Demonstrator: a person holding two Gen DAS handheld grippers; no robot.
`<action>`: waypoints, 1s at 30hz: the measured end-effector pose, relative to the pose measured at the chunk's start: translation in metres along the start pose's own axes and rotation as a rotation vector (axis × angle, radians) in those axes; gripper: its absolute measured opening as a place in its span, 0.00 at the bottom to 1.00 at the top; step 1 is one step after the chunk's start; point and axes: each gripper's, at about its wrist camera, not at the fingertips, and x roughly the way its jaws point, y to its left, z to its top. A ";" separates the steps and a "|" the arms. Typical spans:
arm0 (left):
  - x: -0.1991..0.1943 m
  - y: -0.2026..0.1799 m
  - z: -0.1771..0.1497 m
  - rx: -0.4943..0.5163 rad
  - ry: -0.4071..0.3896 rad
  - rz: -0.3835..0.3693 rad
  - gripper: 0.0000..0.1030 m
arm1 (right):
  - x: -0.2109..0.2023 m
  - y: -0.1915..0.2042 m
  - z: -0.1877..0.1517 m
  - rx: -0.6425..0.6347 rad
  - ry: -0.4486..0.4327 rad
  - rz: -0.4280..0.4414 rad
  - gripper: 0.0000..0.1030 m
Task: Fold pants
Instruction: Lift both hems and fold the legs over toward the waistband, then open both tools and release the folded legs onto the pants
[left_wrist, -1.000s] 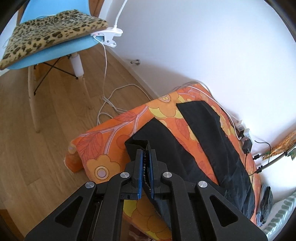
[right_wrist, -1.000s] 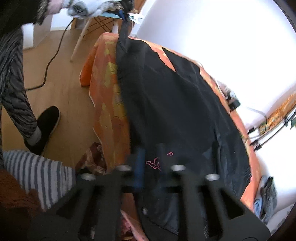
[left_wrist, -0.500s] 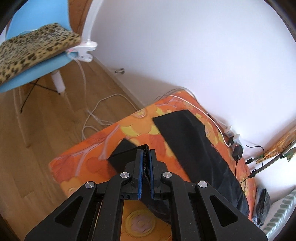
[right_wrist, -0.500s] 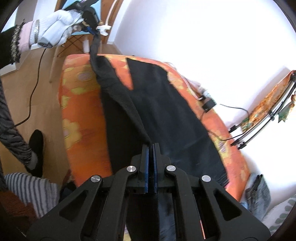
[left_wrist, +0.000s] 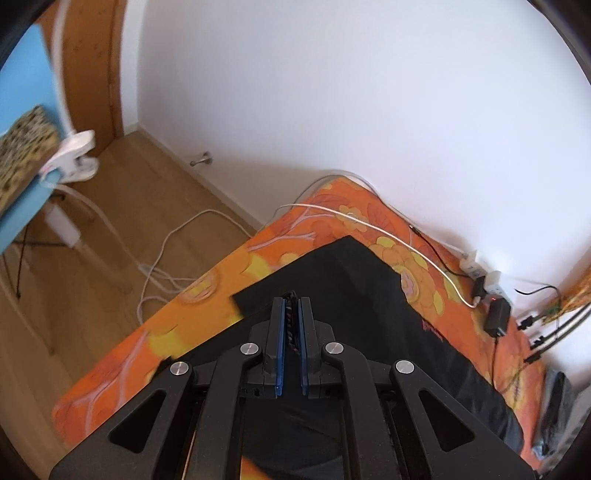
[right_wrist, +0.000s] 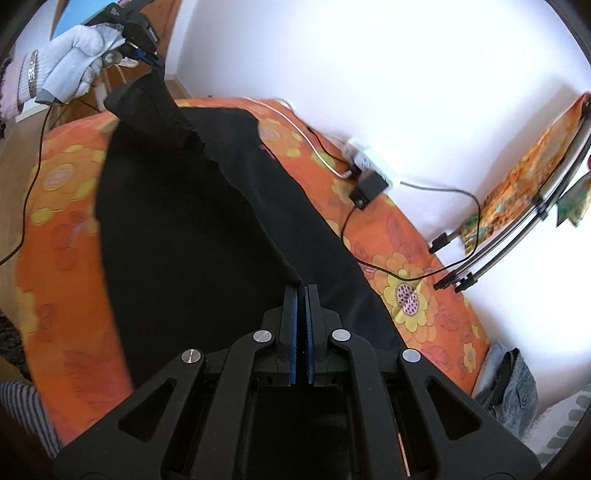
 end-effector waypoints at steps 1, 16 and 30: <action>0.009 -0.006 0.004 0.006 0.005 0.007 0.05 | 0.008 -0.004 -0.002 0.008 0.008 0.005 0.04; 0.112 -0.093 0.051 0.087 0.010 0.089 0.05 | 0.097 -0.079 0.003 0.110 0.072 0.039 0.04; 0.156 -0.112 0.055 0.127 0.024 0.179 0.08 | 0.164 -0.111 0.013 0.148 0.125 0.051 0.18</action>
